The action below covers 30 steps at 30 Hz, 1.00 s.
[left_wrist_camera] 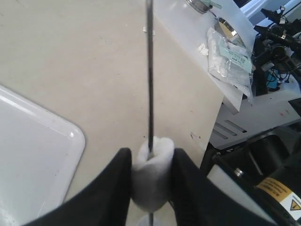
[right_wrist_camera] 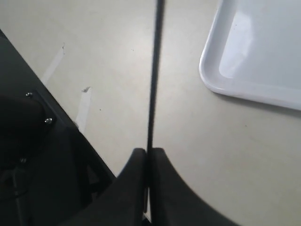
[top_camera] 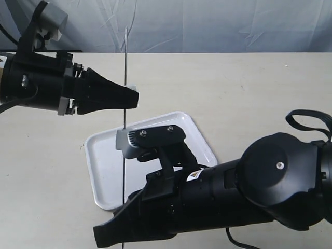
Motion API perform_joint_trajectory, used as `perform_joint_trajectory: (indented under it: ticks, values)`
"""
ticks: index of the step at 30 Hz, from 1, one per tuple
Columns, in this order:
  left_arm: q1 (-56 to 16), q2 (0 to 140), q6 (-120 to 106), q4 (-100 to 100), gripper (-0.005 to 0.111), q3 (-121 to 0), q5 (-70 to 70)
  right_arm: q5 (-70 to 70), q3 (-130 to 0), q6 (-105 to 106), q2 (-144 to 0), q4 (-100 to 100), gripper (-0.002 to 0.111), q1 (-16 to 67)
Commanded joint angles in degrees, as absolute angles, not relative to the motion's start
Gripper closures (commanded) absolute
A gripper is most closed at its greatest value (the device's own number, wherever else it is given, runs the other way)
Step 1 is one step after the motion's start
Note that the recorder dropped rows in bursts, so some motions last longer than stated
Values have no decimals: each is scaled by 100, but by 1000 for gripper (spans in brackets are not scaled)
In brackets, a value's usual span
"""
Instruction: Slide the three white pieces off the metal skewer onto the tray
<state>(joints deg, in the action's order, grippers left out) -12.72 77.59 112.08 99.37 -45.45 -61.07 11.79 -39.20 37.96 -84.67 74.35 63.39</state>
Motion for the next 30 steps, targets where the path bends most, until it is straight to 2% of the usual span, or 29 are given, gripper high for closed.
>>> perform_joint_trajectory:
  ticks: [1,7,16,20,26,30]
  values:
    - [-1082,7316,11218,9995,78,-4600,-6206,1050,-3930,3872,-8424,7362,109,6335]
    - [-730,6915,11552,9995,78,-4616,-6437,925,-3930,3872,-8424,7373,109,6335]
    - [-770,6805,11864,9893,78,-4616,-6681,877,-3930,3861,-8424,7417,109,6335]
    - [-1067,6928,11898,9797,78,-4616,-6526,876,-3930,3849,-8424,7417,109,6335]
    - [-1913,6968,11888,9733,78,-4616,-5754,887,-3930,3849,-8424,7417,109,6335]
    - [-2085,6968,11888,9755,78,-4616,-5175,970,-3930,3849,-8424,7417,109,6335]
